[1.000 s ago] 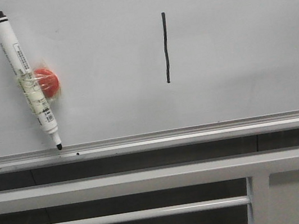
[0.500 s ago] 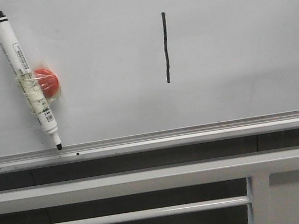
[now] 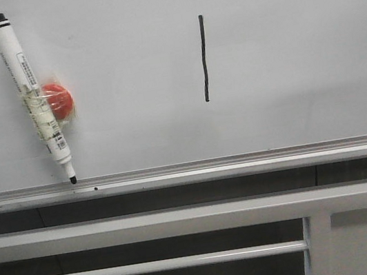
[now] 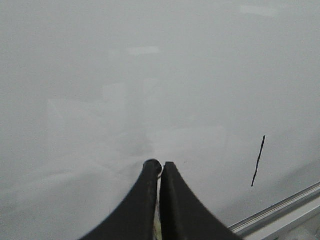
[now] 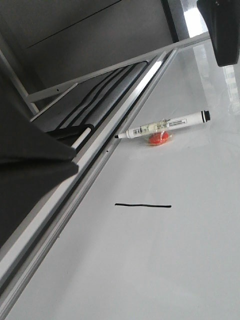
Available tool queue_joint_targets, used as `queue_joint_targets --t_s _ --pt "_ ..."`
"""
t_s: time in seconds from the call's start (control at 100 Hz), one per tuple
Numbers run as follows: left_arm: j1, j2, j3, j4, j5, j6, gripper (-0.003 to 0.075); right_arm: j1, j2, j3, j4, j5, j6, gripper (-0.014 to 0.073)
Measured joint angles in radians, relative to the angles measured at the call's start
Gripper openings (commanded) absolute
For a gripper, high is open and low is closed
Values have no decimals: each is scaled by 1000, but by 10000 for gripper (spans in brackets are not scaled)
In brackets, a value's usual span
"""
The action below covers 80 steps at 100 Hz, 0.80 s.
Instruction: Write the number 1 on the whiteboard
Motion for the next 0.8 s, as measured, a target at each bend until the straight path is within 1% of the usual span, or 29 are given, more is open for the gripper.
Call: queue_joint_targets --t_s 0.08,0.1,0.15,0.17,0.22,0.24,0.29,0.43,0.57,0.69,0.8 --pt "199 -61 0 66 228 0 -20 0 0 0 0 0 0 -64" --pt "231 -80 0 77 279 0 -20 0 0 0 0 0 0 -64" --pt "353 -128 0 94 379 0 -20 0 0 0 0 0 0 -64" --pt "383 -149 0 98 417 0 -20 0 0 0 0 0 0 -64" --pt "496 -199 2 111 493 0 -20 0 0 0 0 0 0 -64" --pt "523 -221 2 113 521 0 -20 0 0 0 0 0 0 -64" --pt "627 -268 8 122 575 0 -20 0 0 0 0 0 0 -64" --pt "862 -389 45 128 694 -2 -20 0 0 0 0 0 0 -64" --pt "1063 -472 93 105 784 -2 -20 0 0 0 0 0 0 -64" --pt "1181 -498 119 101 838 -2 -20 0 0 0 0 0 0 -64" --pt "1245 -501 122 100 865 -2 -20 0 0 0 0 0 0 -64"
